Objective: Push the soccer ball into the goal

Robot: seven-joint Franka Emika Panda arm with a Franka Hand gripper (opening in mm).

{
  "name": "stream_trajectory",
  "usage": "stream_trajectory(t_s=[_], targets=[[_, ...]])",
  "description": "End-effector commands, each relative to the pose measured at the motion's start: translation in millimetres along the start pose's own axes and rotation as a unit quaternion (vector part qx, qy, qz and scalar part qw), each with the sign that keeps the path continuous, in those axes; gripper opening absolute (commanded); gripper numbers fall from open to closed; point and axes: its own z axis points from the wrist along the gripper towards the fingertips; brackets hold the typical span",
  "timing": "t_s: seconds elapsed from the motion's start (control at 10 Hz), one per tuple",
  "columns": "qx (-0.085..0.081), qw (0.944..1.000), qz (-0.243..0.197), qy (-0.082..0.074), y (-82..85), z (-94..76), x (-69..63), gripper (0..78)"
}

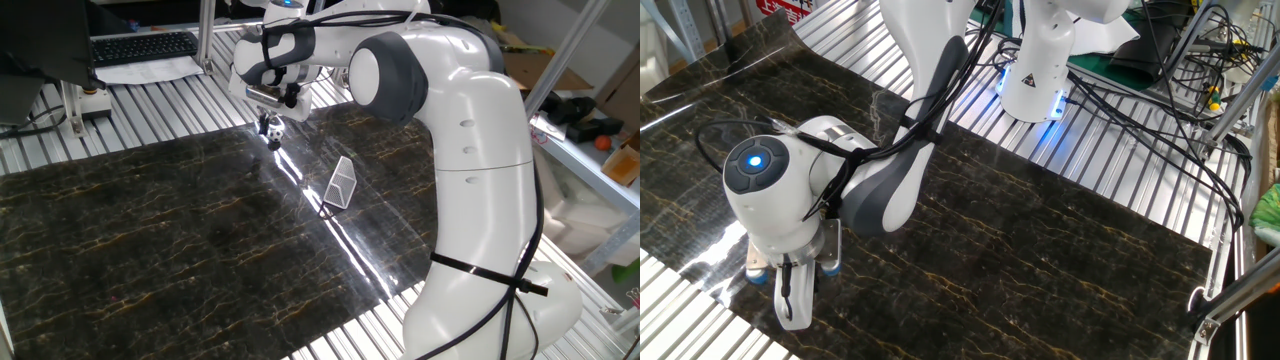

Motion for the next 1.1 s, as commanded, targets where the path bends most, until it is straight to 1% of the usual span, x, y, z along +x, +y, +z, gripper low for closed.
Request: stream_trajectory(t_s=[0.1, 0.5, 0.6, 0.7, 0.8, 0.9, 1.1], targets=[[-0.016, 0.9994, -0.03, 0.007, 17.7, -1.8, -48.1, 1.2], [-0.015, 0.9991, -0.037, 0.011, 18.4, -2.6, -49.1, 1.2], [-0.014, 0.9988, -0.046, 0.011, 18.6, -2.1, -49.2, 1.2], [0.004, 0.9971, -0.075, 0.002, 18.6, -1.7, -49.2, 1.2], [0.021, 0.9944, -0.104, -0.005, 18.6, -1.5, -49.1, 1.2], [0.033, 0.9922, -0.12, -0.012, 18.6, -0.1, -48.8, 1.2], [0.055, 0.989, -0.133, -0.033, 18.8, 5.0, -47.7, 1.2]])
